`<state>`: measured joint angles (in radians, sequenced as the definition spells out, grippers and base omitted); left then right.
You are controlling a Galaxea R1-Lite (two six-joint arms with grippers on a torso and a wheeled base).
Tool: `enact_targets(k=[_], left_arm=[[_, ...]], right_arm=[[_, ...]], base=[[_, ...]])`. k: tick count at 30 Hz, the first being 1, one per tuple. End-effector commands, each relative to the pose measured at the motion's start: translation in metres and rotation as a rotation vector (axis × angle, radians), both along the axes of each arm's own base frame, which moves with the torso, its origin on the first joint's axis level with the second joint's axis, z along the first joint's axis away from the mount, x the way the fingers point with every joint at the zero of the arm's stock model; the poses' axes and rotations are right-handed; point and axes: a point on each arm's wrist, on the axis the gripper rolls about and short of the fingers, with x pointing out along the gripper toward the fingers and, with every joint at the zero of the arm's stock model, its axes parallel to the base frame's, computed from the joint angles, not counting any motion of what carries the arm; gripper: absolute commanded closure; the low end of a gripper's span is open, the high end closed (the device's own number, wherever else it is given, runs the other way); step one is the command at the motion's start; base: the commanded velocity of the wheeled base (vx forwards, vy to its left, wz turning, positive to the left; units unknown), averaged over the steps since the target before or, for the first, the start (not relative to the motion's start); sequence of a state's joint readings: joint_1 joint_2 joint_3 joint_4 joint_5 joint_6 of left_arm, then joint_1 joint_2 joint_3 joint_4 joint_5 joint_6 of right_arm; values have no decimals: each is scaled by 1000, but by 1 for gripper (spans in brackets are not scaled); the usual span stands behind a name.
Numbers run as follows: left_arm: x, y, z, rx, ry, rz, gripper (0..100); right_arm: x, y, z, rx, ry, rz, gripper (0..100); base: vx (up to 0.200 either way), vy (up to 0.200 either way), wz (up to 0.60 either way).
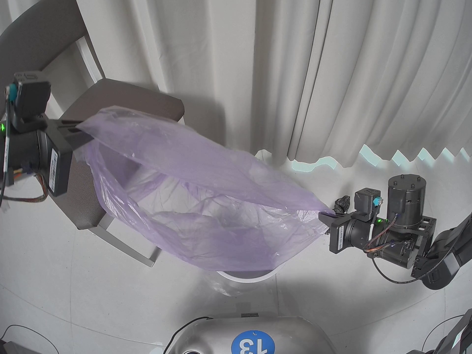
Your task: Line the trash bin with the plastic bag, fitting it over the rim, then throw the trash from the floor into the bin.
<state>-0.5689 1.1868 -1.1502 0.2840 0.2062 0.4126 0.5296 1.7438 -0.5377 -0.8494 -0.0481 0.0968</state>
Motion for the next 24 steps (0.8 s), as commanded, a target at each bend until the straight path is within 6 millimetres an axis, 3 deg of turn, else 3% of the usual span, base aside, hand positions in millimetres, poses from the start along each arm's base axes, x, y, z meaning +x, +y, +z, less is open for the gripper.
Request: enact_targets(k=[1,14,17,24], left_arm=[[-3,4,-15,9,31,1,100],[18,-9,-61,58,118,0,100],[27,-15,-75,72,150,-14,100],[47,-42,-88,58,135,-86,100]], right_arm=[[-7,-9,12,-13,-32,-5,100],[-13,-20,6,-117,-28,5,100],[-13,-20,5,-124,-38,9,100],[-16,-20,16,-98,-98,8,100]], base=[[0,0,0],[0,0,0],[0,0,0],[0,0,0]])
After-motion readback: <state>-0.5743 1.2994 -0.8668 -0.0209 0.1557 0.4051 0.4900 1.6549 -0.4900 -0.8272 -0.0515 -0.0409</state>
